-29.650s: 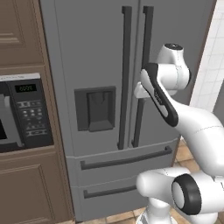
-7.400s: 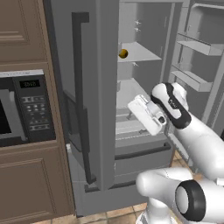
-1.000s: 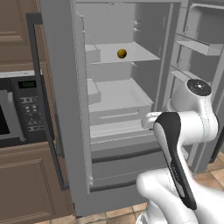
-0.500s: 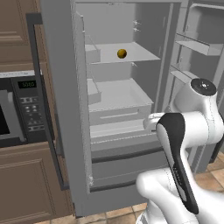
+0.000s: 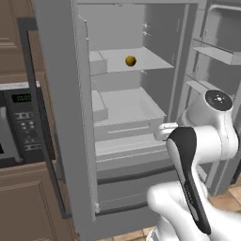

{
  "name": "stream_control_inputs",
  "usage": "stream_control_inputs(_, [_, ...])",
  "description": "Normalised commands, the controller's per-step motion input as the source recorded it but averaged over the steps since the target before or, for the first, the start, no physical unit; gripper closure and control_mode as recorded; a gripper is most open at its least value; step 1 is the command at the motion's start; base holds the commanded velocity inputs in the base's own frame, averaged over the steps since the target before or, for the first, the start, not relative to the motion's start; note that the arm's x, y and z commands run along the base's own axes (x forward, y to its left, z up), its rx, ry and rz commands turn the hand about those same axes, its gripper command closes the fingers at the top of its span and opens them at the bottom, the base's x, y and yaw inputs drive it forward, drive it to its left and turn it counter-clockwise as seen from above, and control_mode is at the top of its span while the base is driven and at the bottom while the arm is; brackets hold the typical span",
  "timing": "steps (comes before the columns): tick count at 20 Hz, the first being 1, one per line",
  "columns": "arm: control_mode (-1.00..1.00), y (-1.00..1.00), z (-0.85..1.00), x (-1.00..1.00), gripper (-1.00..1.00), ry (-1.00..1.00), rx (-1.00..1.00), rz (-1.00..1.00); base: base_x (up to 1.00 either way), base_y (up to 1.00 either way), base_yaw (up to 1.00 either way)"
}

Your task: Retrieve a lemon from the fridge and place it on the cutting board with the fish.

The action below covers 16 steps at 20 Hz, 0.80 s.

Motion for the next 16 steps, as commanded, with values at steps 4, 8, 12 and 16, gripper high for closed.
stream_control_inputs(4, [1.0, 0.0, 0.0, 0.0, -1.0, 0.0, 0.0, 0.0, 0.9, -0.19, -0.08])
stream_control_inputs(8, [1.0, 0.0, 0.0, 0.0, -1.0, 0.0, 0.0, 0.0, 0.76, 0.03, -0.03])
stream_control_inputs(12, [1.0, 0.0, 0.0, 0.0, -1.0, 0.0, 0.0, 0.0, 0.34, 0.25, -0.01])
stream_control_inputs(16, [1.0, 0.0, 0.0, 0.0, -1.0, 0.0, 0.0, 0.0, 0.28, 0.02, 0.0])
